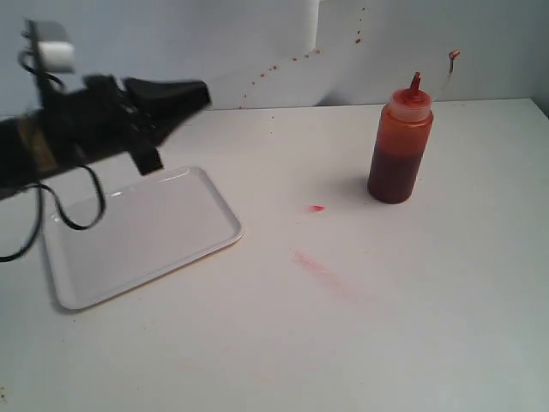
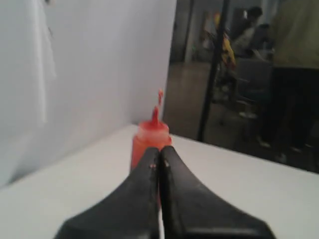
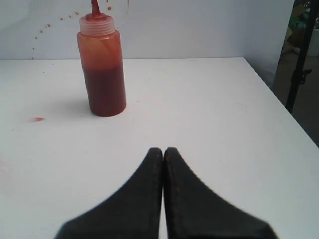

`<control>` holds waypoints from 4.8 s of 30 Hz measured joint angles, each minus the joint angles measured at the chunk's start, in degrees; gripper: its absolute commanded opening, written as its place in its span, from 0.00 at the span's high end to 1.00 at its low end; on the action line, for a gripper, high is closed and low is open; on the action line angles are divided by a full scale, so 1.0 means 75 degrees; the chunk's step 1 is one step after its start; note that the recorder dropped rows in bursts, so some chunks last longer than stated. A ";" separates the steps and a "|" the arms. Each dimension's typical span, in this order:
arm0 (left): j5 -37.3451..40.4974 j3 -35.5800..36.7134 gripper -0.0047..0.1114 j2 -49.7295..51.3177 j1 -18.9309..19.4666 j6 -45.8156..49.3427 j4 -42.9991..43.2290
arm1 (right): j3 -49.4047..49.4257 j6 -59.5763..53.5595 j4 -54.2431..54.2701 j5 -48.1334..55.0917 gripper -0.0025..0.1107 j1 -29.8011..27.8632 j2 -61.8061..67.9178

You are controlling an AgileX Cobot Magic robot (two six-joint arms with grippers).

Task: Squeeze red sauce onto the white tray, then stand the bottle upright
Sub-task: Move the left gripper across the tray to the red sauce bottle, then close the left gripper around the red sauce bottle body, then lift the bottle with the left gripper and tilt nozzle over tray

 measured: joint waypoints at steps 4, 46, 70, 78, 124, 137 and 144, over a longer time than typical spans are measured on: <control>0.0000 -0.1076 0.94 0.1726 -0.0683 -0.0038 0.0087 | 0.0000 0.0000 0.0000 0.0000 0.98 0.0000 0.0000; 0.3197 -0.5245 0.06 0.5139 -0.3040 0.0454 -0.1996 | 0.0000 0.0000 0.0000 0.0000 0.98 0.0000 0.0000; 0.5199 -0.7705 0.06 0.6636 -0.3873 0.0571 -0.2835 | 0.0000 0.0000 0.0000 0.0000 0.98 0.0000 0.0000; 0.5449 -0.8680 0.06 0.7247 -0.4034 0.0541 -0.2835 | 0.0000 0.0000 0.0000 0.0000 0.98 0.0000 0.0000; 0.6623 -1.0307 0.96 0.7607 -0.4132 -0.0163 -0.2241 | 0.0000 0.0000 0.0000 0.0000 0.98 0.0000 0.0000; 0.5648 -1.0307 0.96 0.6352 -0.4132 -0.3802 0.1714 | 0.0000 0.0000 0.0000 0.0000 0.98 0.0000 0.0000; 0.4857 -1.0307 0.96 0.5401 -0.4132 -0.5994 0.4138 | 0.0000 0.0000 0.0000 0.0000 0.98 0.0000 0.0000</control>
